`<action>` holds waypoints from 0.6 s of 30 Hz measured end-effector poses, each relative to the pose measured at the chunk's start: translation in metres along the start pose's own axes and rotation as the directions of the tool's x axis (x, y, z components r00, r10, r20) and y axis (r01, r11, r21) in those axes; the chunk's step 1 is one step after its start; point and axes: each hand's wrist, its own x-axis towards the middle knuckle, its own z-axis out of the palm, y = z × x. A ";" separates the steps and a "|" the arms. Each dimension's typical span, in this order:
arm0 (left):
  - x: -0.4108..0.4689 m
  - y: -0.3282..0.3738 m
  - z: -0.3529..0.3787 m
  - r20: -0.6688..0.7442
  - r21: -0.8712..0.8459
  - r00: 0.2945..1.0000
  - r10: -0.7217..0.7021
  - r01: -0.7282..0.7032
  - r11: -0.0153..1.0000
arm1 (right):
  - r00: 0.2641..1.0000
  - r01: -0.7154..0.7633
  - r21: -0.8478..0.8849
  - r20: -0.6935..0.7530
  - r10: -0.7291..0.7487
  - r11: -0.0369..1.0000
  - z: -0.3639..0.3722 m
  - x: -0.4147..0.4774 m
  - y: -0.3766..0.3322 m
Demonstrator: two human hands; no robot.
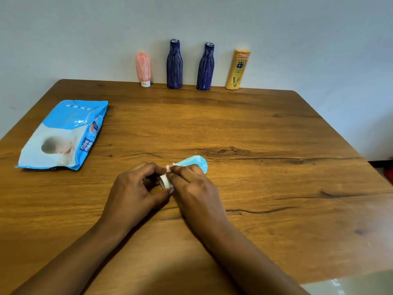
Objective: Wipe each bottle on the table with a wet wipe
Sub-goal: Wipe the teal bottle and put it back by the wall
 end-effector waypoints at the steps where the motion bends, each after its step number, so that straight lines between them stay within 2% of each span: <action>1: 0.000 0.000 0.000 -0.004 0.002 1.000 -0.001 0.001 1.000 | 1.000 -0.031 0.005 0.000 0.031 0.999 -0.001 0.001 0.005; 6: 0.000 0.001 0.000 -0.009 0.013 1.000 -0.010 0.010 1.000 | 0.966 -0.253 -0.061 -0.068 0.249 0.966 -0.005 0.013 0.037; 8: 0.000 0.002 0.000 -0.006 0.016 1.000 -0.003 0.003 1.000 | 0.974 -0.224 -0.076 -0.065 0.219 0.972 -0.004 0.014 0.029; 11: -0.001 0.002 0.000 0.001 0.012 1.000 0.017 -0.017 1.000 | 0.998 -0.070 -0.023 -0.004 0.070 0.997 0.000 0.006 0.000; 13: -0.001 0.001 0.000 0.000 0.013 1.000 0.024 -0.024 1.000 | 0.998 -0.054 -0.004 0.032 0.054 0.999 0.000 0.004 -0.003; 18: 0.000 0.000 0.000 -0.016 -0.033 1.000 0.011 -0.011 0.999 | 0.957 -0.287 -0.054 -0.052 0.284 0.956 -0.007 0.014 0.034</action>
